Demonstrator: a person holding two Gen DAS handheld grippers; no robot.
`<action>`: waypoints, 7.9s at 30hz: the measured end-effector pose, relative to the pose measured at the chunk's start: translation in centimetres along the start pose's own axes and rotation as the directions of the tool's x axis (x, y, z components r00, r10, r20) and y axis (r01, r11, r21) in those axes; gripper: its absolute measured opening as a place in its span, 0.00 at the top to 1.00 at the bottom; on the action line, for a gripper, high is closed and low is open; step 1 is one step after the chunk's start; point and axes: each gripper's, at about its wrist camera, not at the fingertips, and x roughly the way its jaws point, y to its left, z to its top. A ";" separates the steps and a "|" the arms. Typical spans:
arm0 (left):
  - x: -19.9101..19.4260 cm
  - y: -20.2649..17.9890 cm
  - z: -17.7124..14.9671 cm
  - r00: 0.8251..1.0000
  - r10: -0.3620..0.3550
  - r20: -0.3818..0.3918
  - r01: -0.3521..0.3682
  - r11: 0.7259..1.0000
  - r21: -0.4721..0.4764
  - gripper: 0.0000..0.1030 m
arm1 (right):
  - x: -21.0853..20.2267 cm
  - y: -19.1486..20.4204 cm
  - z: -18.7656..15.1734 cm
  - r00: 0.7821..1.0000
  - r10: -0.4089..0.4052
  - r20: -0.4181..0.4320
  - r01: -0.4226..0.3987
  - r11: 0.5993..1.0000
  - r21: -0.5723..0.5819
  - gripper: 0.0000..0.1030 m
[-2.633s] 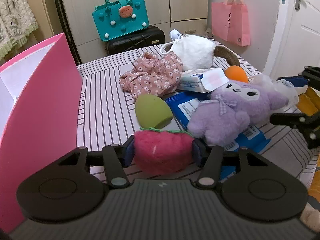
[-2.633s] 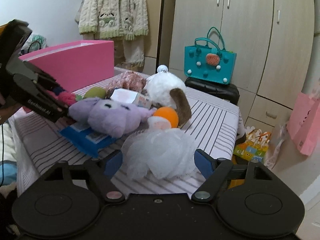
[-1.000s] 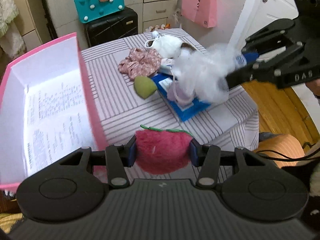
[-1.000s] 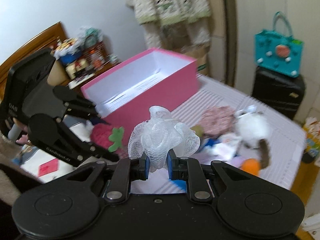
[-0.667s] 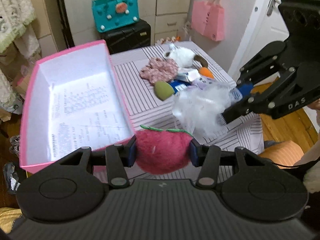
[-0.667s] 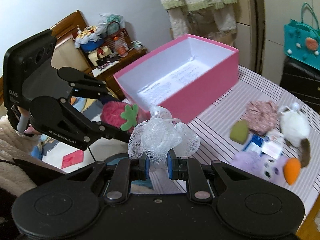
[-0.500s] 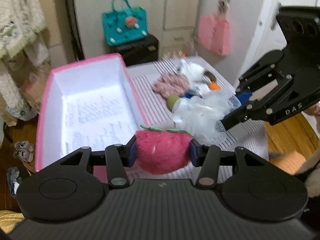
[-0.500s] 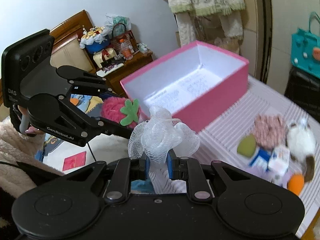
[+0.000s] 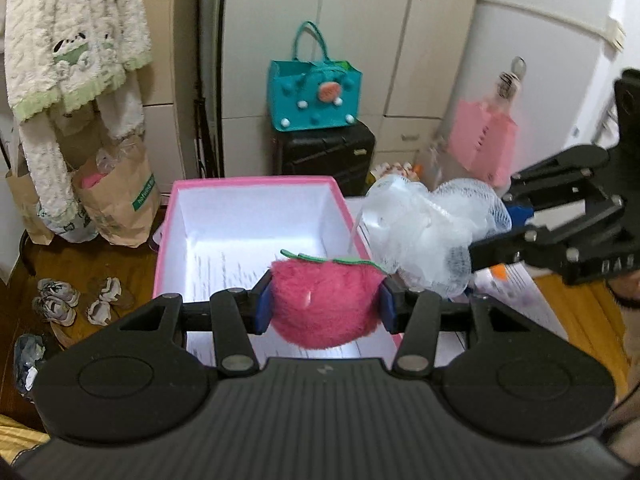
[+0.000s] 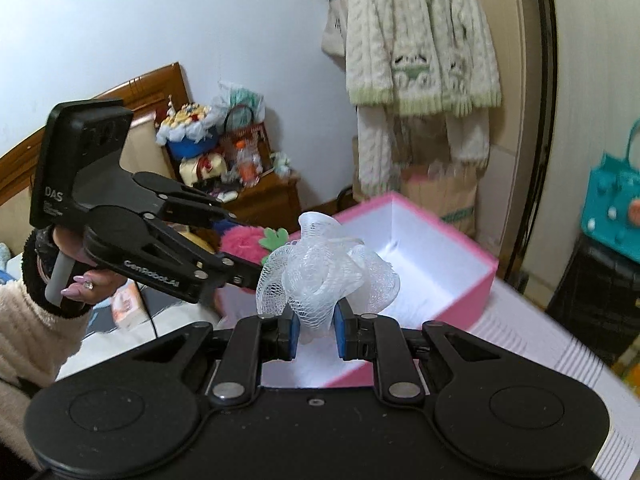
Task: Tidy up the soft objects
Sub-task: 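Carry the strawberry plush and mesh puff with both grippers over the pink box, then open both grippers to drop the strawberry plush and mesh puff into the box, then move the left gripper back toward the purple Kuromi plush on the table, then close the left gripper on the purple Kuromi plush, then lift the Kuromi plush with the left gripper and carry it over the box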
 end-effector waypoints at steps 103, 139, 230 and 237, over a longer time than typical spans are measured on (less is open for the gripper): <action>-1.9 -16.2 -6.2 0.970 -0.017 -0.242 0.090 0.951 0.296 0.20 | -10.3 2.2 -12.0 0.981 -0.154 -0.119 0.161 0.986 0.052 0.36; 15.8 -18.5 -6.8 0.948 -0.228 -0.222 0.250 0.965 0.075 0.18 | -4.8 -10.0 -23.6 0.974 -0.227 0.014 0.220 0.955 0.197 0.17; -2.2 -6.2 -6.4 0.969 -0.227 -0.098 0.216 0.970 -0.114 0.45 | 0.1 9.5 -7.3 0.983 -0.139 0.117 0.160 0.969 -0.189 0.33; 0.8 -2.7 -4.0 0.977 -0.189 -0.100 0.168 0.967 -0.190 0.47 | 3.8 5.7 -4.0 0.996 -0.047 0.076 0.060 0.982 -0.178 0.40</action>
